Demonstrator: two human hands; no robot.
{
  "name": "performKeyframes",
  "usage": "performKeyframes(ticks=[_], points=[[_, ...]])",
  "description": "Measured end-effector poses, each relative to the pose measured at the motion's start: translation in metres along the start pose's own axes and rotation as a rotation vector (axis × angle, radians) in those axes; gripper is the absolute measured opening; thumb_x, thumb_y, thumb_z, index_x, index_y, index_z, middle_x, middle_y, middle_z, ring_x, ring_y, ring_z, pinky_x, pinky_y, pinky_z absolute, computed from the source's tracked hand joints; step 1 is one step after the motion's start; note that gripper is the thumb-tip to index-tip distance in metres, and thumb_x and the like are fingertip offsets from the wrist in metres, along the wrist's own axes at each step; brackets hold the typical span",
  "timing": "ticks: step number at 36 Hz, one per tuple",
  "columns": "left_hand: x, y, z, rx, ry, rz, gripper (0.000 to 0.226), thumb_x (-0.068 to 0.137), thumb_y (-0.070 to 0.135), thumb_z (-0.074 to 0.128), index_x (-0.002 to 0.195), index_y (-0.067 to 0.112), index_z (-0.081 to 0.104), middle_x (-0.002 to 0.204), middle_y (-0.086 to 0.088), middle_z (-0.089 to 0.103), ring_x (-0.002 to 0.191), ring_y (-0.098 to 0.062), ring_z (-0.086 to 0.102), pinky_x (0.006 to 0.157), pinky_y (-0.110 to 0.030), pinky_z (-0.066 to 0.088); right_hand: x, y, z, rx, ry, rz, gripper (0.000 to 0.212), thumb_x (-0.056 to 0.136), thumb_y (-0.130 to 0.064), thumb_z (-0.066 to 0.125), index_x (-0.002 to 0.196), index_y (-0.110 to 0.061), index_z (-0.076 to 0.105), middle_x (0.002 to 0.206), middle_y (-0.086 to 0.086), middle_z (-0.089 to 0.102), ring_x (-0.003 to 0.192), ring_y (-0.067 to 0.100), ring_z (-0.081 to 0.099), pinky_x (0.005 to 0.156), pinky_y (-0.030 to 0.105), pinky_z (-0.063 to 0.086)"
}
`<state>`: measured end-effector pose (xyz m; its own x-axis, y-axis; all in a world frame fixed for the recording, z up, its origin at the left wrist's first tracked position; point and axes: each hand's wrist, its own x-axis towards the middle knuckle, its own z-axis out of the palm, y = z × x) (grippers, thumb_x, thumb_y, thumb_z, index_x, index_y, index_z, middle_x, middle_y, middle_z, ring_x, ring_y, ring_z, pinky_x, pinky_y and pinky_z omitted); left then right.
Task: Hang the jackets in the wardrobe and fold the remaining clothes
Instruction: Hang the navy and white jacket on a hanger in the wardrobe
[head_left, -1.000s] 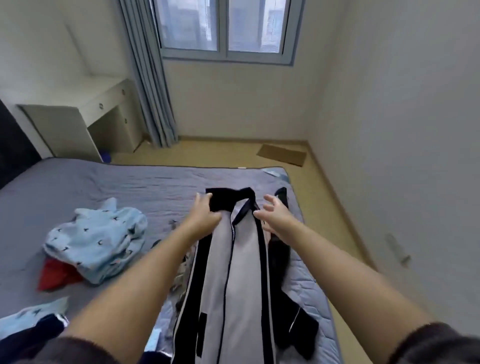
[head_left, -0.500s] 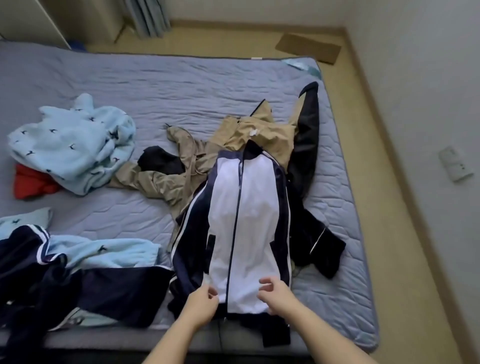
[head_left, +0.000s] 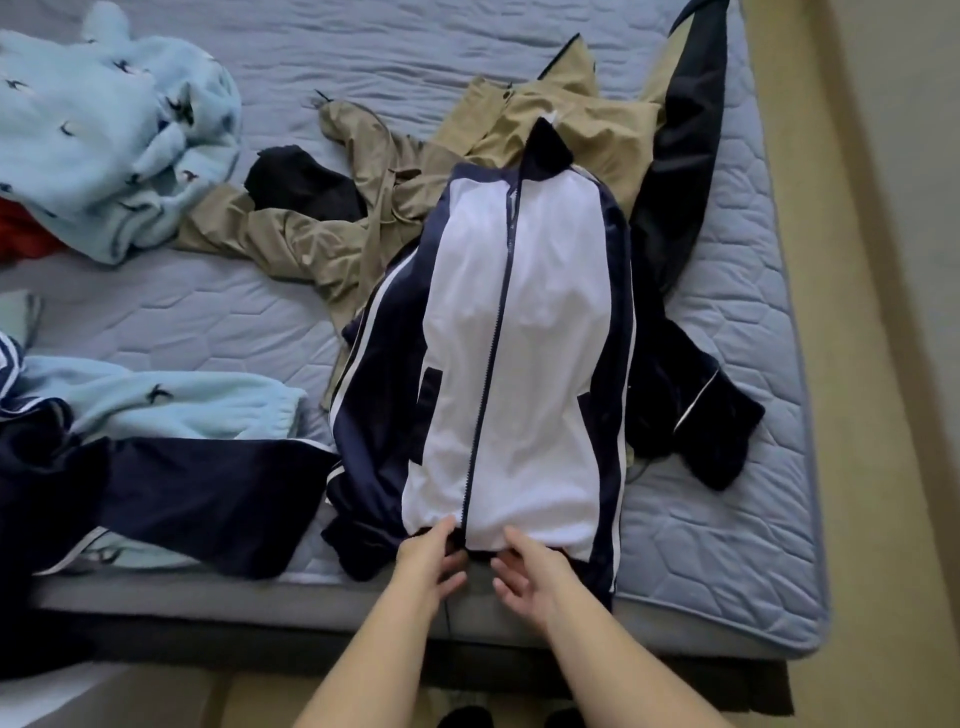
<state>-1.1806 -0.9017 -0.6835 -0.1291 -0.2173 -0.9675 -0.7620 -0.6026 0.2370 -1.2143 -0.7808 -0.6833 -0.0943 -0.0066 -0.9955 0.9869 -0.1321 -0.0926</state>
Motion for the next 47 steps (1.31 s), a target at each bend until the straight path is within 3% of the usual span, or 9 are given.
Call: performKeyframes(ticks=[4, 7, 11, 20, 24, 30, 35, 41, 47], points=[[0.001, -0.003, 0.003, -0.101, -0.003, -0.020, 0.018, 0.094, 0.027, 0.058, 0.108, 0.015, 0.058, 0.095, -0.002, 0.063, 0.081, -0.017, 0.059, 0.065, -0.032, 0.047, 0.001, -0.001, -0.002, 0.209, 0.018, -0.135, 0.024, 0.094, -0.010, 0.054, 0.118, -0.010, 0.056, 0.100, 0.009, 0.065, 0.083, 0.019, 0.060, 0.067, 0.032, 0.044], [0.000, -0.002, 0.003, -0.180, 0.047, -0.031, 0.042, 0.092, 0.023, 0.061, 0.131, 0.014, 0.050, 0.129, -0.012, 0.054, 0.113, -0.028, 0.056, 0.082, -0.038, 0.047, -0.002, -0.005, -0.017, 0.365, 0.032, -0.212, 0.031, 0.095, -0.011, 0.049, 0.126, -0.017, 0.051, 0.117, 0.012, 0.060, 0.097, 0.027, 0.057, 0.086, 0.042, 0.042], [-0.001, -0.003, 0.006, -0.323, -0.005, -0.070, 0.051, 0.091, 0.020, 0.064, 0.137, 0.014, 0.044, 0.146, -0.016, 0.040, 0.129, -0.033, 0.045, 0.100, -0.045, 0.041, -0.005, -0.012, -0.040, 0.573, 0.009, -0.239, 0.030, 0.099, -0.019, 0.040, 0.128, -0.018, 0.049, 0.105, 0.012, 0.062, 0.090, 0.029, 0.058, 0.089, 0.047, 0.044], [-0.005, -0.014, 0.017, -0.439, -0.191, -0.086, 0.025, 0.084, 0.032, 0.068, 0.100, 0.012, 0.062, 0.098, -0.007, 0.065, 0.089, -0.021, 0.059, 0.070, -0.034, 0.047, -0.013, -0.015, -0.055, 0.585, -0.358, -0.123, 0.031, 0.091, -0.042, 0.051, 0.098, -0.012, 0.059, 0.067, 0.003, 0.056, 0.044, 0.012, 0.042, 0.055, 0.028, 0.039], [-0.005, -0.013, 0.025, -0.524, -0.204, 0.021, 0.017, 0.086, 0.022, 0.065, 0.101, 0.013, 0.063, 0.106, -0.007, 0.066, 0.095, -0.021, 0.061, 0.071, -0.035, 0.048, -0.015, -0.018, -0.060, 0.558, -0.383, -0.137, 0.022, 0.082, -0.032, 0.059, 0.073, -0.016, 0.072, 0.059, 0.000, 0.046, 0.044, 0.010, 0.037, 0.053, 0.024, 0.035], [-0.008, -0.015, 0.041, -0.283, -0.191, 0.159, 0.029, 0.090, 0.019, 0.063, 0.118, 0.014, 0.057, 0.108, -0.004, 0.068, 0.098, -0.019, 0.063, 0.068, -0.032, 0.050, -0.019, -0.018, -0.076, 0.462, -0.428, -0.090, 0.015, 0.081, -0.011, 0.060, 0.088, -0.005, 0.073, 0.082, 0.011, 0.068, 0.063, 0.019, 0.061, 0.058, 0.031, 0.052], [-0.011, 0.008, 0.025, -0.839, -0.034, 0.165, 0.024, 0.095, 0.035, 0.054, 0.109, 0.016, 0.061, 0.098, -0.004, 0.068, 0.077, -0.019, 0.064, 0.055, -0.028, 0.053, -0.020, -0.022, -0.091, 0.534, -0.446, -0.130, 0.018, 0.078, -0.009, 0.061, 0.081, -0.006, 0.078, 0.085, 0.012, 0.072, 0.061, 0.018, 0.067, 0.051, 0.027, 0.056], [-0.025, -0.003, 0.027, -0.144, -0.220, 0.335, 0.015, 0.089, 0.020, 0.062, 0.083, 0.009, 0.069, 0.076, -0.006, 0.071, 0.056, -0.011, 0.062, 0.050, -0.020, 0.047, -0.034, -0.020, -0.076, 0.433, -0.447, -0.147, 0.021, 0.080, -0.016, 0.060, 0.071, -0.019, 0.079, 0.083, 0.008, 0.072, 0.069, 0.019, 0.066, 0.060, 0.030, 0.056], [-0.034, -0.001, 0.027, -0.150, -0.370, 0.298, 0.026, 0.059, 0.024, 0.081, 0.076, 0.005, 0.077, 0.082, -0.008, 0.072, 0.068, -0.014, 0.064, 0.057, -0.021, 0.049, -0.054, -0.024, -0.063, 0.313, -0.517, -0.250, 0.030, 0.083, -0.010, 0.057, 0.074, -0.030, 0.077, 0.085, 0.000, 0.072, 0.065, 0.010, 0.062, 0.047, 0.018, 0.040]])
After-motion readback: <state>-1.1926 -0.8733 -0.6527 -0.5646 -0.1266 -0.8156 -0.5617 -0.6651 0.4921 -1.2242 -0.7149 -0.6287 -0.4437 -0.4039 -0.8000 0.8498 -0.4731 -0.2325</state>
